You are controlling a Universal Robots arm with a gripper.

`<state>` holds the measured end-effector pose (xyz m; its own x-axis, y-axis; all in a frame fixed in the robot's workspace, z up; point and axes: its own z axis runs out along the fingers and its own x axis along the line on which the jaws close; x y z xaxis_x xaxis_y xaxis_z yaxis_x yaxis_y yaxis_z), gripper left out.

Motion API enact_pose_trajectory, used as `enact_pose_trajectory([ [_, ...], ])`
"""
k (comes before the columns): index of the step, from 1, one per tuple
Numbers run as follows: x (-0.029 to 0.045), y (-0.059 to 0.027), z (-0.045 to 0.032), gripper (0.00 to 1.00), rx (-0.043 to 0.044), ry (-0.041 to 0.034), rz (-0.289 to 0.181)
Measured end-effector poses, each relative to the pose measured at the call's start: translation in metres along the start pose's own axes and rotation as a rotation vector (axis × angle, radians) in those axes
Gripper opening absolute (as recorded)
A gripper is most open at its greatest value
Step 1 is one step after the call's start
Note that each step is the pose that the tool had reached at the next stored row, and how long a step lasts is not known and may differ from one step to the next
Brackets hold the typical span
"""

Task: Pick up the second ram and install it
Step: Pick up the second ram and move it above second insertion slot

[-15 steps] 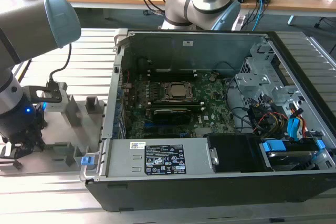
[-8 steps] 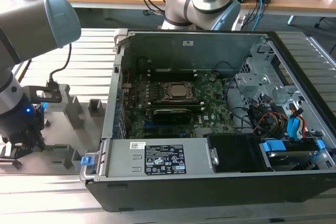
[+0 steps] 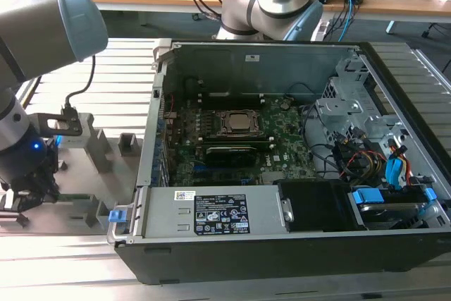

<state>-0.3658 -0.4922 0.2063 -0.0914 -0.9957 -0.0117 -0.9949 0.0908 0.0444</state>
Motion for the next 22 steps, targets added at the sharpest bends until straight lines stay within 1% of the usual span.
enact_pose_trajectory([
  [5,-0.0001,0.0003,-0.0062,0.14,0.0000,0.0000,0.000],
  [12,-0.0001,0.0005,-0.0110,0.14,0.0001,-0.0001,0.000],
  [22,-0.0003,0.0009,-0.0198,0.14,0.0000,0.0001,0.000],
])
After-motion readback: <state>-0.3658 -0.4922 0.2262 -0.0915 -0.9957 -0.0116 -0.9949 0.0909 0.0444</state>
